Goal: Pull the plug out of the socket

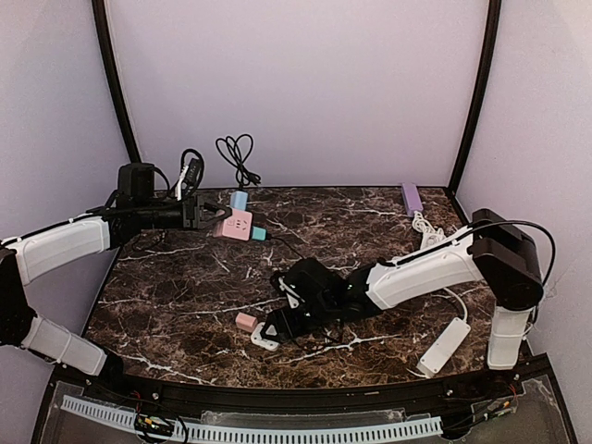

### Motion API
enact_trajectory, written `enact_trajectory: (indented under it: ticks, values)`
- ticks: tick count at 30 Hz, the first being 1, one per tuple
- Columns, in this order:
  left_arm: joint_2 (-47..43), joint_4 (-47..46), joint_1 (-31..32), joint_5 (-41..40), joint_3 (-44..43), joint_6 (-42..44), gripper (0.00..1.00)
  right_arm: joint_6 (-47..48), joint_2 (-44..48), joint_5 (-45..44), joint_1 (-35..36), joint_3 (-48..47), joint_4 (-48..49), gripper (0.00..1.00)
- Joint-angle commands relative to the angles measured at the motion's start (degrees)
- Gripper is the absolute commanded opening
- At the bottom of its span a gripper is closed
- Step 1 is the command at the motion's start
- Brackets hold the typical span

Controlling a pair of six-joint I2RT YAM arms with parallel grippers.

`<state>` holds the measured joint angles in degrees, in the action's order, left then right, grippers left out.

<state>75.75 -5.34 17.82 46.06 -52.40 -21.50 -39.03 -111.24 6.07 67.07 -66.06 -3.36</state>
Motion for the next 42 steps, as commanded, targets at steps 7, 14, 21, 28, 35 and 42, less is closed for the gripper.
enact_trajectory:
  ticks: [7, 14, 21, 28, 35, 42]
  values:
    - [-5.1, -1.0, 1.7, -3.0, 1.6, 5.9, 0.01, 3.2, 14.7, -9.9, -2.4, 7.5, -0.5, 0.90]
    - [-8.2, 7.6, 10.5, -16.2, 0.6, 16.2, 0.01, 3.4, 24.9, -12.8, -4.4, 8.2, -0.6, 0.94]
    - [-6.8, 11.6, 17.7, -21.0, -1.7, 22.7, 0.01, -2.5, 26.0, -15.0, -4.8, 2.4, -1.8, 0.92]
    - [-7.3, 13.0, 22.3, -27.2, -0.6, 26.1, 0.01, -7.3, 21.8, -14.8, -4.8, -1.3, 2.7, 0.86]
    - [-8.6, 12.3, 23.8, -28.1, 0.3, 25.4, 0.01, -6.2, 17.5, -12.1, -4.7, -5.1, 7.7, 0.74]
    - [-9.6, 9.8, 25.1, -28.4, 2.2, 24.1, 0.01, -6.3, 14.3, -13.9, -4.7, -8.9, 6.0, 0.64]
